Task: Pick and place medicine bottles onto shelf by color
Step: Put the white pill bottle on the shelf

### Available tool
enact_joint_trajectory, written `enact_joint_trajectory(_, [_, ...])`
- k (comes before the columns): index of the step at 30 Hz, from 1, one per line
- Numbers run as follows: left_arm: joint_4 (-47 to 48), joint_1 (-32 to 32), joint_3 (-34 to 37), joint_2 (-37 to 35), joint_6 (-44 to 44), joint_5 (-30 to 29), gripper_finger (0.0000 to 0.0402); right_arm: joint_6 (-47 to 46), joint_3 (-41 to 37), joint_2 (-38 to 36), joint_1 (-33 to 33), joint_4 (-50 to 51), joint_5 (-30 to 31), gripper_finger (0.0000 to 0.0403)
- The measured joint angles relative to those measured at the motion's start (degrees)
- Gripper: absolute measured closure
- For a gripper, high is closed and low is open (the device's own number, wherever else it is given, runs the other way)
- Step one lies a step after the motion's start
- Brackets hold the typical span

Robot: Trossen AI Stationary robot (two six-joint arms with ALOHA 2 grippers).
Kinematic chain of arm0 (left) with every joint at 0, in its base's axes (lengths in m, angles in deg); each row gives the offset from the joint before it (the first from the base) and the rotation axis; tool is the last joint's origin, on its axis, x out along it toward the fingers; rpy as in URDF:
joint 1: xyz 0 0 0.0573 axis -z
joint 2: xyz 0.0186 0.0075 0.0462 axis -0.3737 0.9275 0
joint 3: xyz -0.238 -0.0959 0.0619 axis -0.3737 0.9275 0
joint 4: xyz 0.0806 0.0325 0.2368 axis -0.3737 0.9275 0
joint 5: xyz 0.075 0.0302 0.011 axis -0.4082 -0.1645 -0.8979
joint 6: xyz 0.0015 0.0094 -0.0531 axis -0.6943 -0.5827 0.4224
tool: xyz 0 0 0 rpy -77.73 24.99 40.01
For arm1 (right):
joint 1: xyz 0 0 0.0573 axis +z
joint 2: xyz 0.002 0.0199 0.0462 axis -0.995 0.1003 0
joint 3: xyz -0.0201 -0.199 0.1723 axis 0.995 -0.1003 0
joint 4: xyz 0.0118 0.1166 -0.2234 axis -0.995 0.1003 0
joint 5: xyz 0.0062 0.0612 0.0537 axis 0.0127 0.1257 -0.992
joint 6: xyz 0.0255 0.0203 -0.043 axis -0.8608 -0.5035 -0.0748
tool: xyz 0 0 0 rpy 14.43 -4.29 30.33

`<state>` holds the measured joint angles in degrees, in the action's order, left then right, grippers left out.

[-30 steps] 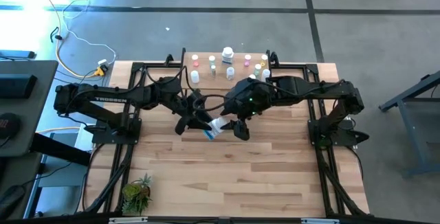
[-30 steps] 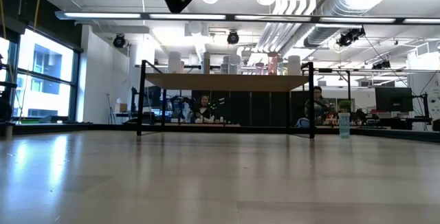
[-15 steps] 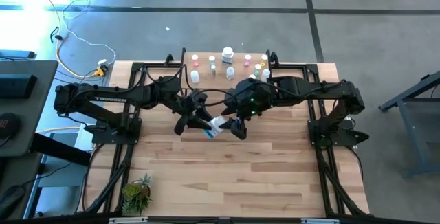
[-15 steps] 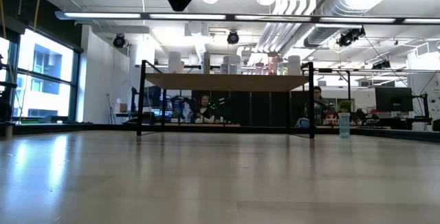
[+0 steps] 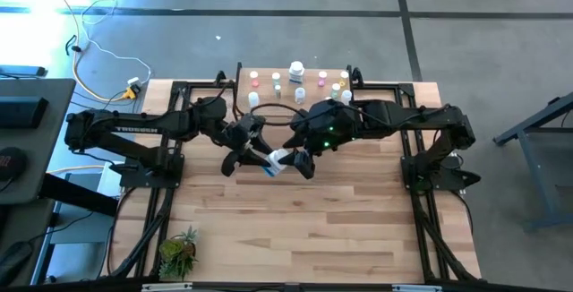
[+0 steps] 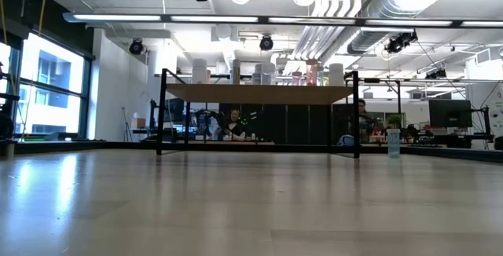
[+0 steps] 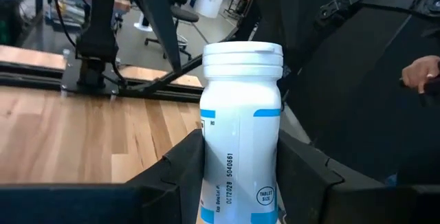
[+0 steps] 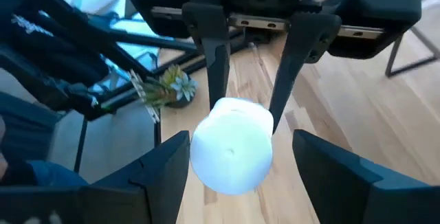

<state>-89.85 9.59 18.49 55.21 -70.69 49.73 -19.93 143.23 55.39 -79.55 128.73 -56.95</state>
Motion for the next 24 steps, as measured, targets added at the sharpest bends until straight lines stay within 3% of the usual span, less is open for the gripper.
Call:
enact_joint_trajectory(16, [4.93,-0.94,0.02,-8.12,-5.52,-7.23,0.0262,3.41,0.02,-2.94,-0.81,-7.34,12.41,0.0157])
enact_joint_trajectory(24, [5.77,-4.84,-0.02,-14.91,-10.12,-14.7,0.0262,5.48,0.02,-4.75,-0.68,-9.62,17.21,0.0157])
